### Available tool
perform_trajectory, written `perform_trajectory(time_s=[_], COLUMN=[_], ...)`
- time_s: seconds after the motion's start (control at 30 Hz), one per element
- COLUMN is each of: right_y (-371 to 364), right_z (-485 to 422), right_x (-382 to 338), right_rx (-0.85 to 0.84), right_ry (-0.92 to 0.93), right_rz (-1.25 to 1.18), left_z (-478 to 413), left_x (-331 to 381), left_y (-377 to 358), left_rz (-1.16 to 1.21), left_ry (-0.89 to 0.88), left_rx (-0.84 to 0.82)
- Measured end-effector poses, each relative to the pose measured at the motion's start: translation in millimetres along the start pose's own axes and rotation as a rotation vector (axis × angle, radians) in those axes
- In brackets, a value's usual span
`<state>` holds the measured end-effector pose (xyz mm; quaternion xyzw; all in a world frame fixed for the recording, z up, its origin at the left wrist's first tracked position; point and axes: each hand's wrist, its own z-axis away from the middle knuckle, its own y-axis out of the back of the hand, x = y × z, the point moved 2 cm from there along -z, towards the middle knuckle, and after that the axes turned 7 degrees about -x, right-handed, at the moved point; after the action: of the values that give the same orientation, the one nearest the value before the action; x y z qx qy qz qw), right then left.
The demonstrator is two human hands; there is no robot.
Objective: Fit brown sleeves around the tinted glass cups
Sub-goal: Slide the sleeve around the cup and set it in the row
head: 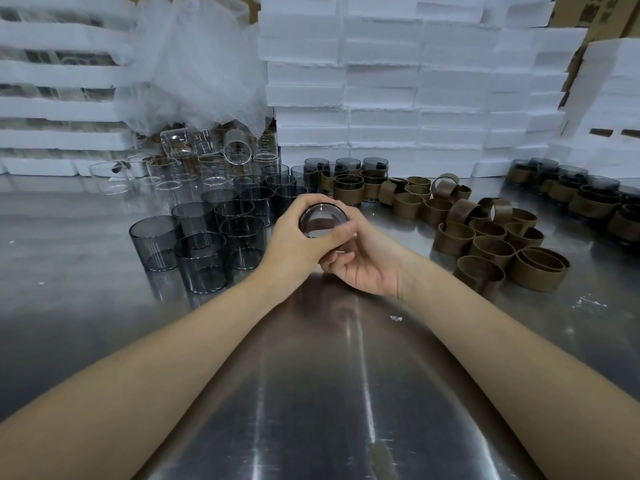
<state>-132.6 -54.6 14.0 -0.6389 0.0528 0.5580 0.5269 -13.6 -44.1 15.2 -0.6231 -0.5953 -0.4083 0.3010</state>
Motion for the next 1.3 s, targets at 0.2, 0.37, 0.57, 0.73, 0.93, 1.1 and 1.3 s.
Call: perform_trajectory(time_s=[0.2,0.37,0.57,0.73,0.93,1.1,1.3], right_y=[-1,-1,-1,-2,13,13,5], right_z=[0,-2,-7,-5,-5,1,-1], right_x=[2,4,9,6,-1,-3,3], right_rx=[-0.031,-0.056,-0.006,-0.035,0.342,0.413,0.383], right_ry=[-0.076,-0.085,-0.011,0.151,0.370,0.511,0.696], right_rz=[-0.029,0.042,0.123,0.310,0.741,1.121,1.325], left_z=[0,1,-1,1,6,15,11], left_x=[6,6,5,1,15,10,6], left_y=[1,2,3,4,4,-23,-13], left_rz=[-0.006,0.004,-0.022,-0.039,-0.543,-1.007,-0.972], left_ry=[0.015,0.052,0.056,0.058,-0.377,-0.309,-0.101], left_rx=[0.032,0.088,0.155,0.200,0.005,-0.309,-0.218])
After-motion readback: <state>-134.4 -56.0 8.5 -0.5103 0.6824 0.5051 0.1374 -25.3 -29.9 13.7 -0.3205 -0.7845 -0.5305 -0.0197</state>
